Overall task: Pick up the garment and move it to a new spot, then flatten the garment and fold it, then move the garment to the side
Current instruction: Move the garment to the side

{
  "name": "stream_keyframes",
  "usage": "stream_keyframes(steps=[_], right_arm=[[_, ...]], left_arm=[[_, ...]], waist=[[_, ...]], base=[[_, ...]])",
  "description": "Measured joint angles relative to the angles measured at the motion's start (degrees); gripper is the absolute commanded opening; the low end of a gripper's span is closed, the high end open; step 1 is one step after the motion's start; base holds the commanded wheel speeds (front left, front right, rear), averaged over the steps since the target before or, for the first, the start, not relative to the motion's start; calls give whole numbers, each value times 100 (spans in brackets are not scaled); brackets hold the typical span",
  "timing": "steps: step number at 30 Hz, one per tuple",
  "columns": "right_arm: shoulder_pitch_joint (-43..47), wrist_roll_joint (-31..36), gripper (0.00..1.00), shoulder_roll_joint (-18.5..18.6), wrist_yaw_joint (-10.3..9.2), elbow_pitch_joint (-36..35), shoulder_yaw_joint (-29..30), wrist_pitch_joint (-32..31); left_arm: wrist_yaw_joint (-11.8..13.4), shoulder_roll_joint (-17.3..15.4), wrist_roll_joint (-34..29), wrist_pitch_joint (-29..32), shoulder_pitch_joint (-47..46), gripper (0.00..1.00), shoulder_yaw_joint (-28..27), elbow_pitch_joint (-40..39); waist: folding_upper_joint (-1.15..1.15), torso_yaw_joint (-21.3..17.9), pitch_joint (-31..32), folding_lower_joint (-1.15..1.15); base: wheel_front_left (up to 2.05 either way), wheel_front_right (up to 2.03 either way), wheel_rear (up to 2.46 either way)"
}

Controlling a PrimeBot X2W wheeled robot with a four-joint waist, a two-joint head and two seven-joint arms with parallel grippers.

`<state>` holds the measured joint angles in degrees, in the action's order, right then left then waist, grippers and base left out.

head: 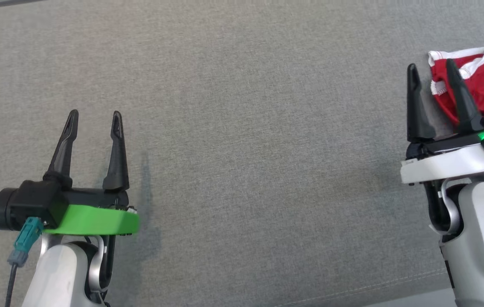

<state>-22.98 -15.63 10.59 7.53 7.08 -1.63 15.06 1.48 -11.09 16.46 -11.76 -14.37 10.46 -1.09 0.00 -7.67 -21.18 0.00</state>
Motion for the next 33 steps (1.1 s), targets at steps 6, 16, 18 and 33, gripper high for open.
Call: stream_keyframes(steps=[6, 16, 18, 33], right_arm=[[272, 199, 100, -140, 0, -35, -67, -47], [983, 337, 100, -181, 0, -137, -91, -250], [1124, 341, 100, -192, 0, -208, -86, -311], [2186, 396, 100, -319, 0, -814, 93, -716]], left_arm=[[82, 20, 109, -100, 242, 100, -133, 129], [59, -55, 204, -92, 814, 100, -108, 298], [59, -67, 216, -83, 904, 100, -99, 302], [88, -122, 283, 90, 1434, 100, 59, 309]], waist=[[0, 273, 334, 0], [0, 554, 1047, 0], [0, 586, 1189, 0], [0, 593, 2024, 0]], base=[[0, 0, 0], [0, 0, 0], [0, 0, 0], [0, 0, 0]])
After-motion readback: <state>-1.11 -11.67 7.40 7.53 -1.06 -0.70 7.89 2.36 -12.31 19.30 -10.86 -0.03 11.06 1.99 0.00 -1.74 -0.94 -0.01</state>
